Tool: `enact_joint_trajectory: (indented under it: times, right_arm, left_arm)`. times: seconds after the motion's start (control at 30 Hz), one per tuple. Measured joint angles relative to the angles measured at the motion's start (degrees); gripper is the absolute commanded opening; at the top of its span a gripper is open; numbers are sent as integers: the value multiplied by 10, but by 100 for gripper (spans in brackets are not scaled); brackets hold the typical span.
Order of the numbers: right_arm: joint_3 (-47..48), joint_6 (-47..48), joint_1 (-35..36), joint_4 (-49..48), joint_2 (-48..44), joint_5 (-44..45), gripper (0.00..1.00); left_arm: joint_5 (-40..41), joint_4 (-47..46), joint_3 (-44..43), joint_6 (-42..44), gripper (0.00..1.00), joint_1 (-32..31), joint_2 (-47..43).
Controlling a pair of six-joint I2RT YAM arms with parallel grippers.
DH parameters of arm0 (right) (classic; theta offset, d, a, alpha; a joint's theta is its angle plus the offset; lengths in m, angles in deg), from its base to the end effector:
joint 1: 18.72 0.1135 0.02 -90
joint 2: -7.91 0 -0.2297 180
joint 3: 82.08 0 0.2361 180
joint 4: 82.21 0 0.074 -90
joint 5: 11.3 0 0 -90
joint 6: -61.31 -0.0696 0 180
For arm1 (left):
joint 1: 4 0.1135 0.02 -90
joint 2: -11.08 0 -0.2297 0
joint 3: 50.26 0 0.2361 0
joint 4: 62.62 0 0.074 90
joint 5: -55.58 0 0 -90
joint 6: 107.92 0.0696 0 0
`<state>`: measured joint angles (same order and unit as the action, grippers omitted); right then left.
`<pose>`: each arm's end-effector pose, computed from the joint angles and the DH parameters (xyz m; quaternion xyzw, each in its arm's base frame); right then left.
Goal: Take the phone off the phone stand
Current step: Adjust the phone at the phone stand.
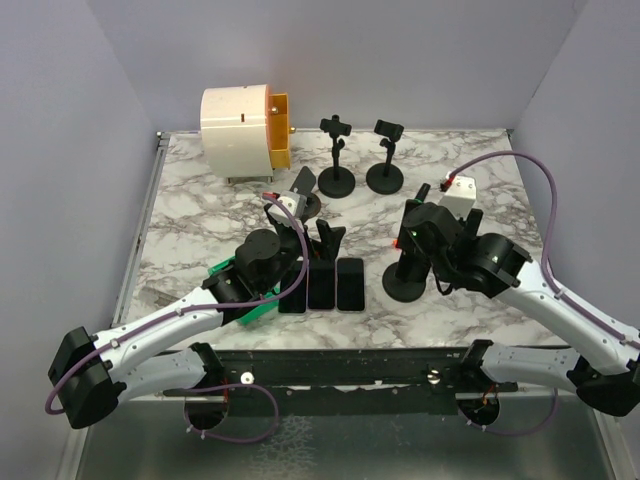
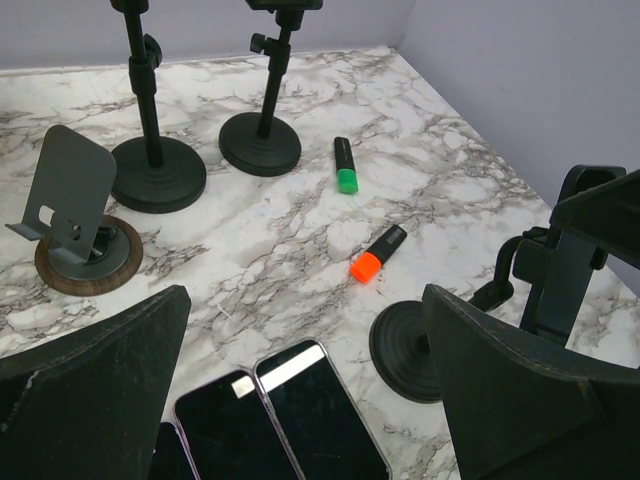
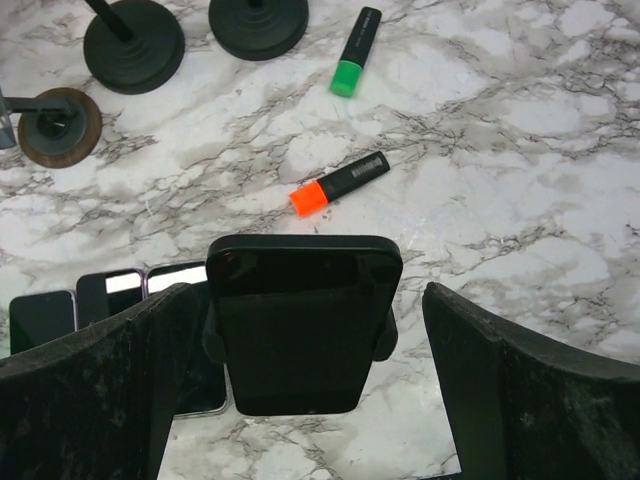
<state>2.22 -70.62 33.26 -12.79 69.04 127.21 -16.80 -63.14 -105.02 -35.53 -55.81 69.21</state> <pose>0.1699 0.1327 0.3208 0.0784 0.8562 -0.0120 0.5105 0.1863 -0.2028 0.2877 0.1096 0.7153 -0.2967 0.6231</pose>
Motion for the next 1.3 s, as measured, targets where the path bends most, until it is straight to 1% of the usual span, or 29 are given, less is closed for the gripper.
enact_joint_trajectory:
  times: [0.23,0.57,0.97,1.13,1.3]
  right_arm:
    - [0,2,-32,-7,11,-18,100]
    - [0,17,-49,-33,22,-44,99]
    - [-6,28,-67,-41,24,-65,96]
    - [-13,30,-70,-44,24,-74,93]
    - [-19,34,-71,-48,24,-78,86]
  left_arm:
    - [0,0,0,-3,99,0,0]
    - [0,0,0,-3,99,0,0]
    - [0,1,0,-4,99,0,1]
    - [0,1,0,-4,99,0,1]
    - [-1,1,0,-6,99,0,1]
